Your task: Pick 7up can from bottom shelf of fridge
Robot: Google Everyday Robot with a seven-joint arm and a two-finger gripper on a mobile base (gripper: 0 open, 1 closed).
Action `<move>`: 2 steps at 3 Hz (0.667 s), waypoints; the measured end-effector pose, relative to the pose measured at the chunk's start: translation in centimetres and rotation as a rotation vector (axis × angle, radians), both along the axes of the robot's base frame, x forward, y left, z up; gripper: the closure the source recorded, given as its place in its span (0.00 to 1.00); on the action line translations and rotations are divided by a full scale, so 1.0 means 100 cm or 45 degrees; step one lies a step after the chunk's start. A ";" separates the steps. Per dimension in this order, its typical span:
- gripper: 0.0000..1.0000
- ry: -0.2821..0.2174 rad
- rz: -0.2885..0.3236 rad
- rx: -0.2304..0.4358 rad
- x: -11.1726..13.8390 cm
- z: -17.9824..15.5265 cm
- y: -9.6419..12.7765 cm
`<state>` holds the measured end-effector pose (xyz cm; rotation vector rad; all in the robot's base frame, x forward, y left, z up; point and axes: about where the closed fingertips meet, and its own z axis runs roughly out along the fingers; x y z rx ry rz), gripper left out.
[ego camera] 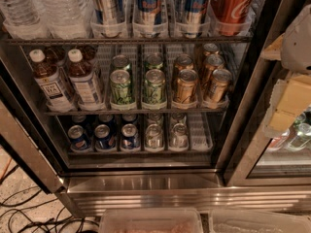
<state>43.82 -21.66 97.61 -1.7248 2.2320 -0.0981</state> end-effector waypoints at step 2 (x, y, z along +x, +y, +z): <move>0.00 0.044 0.036 0.003 0.012 -0.040 0.024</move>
Offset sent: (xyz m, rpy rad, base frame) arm 0.0329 0.0710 -0.1383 0.0029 0.1435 0.0923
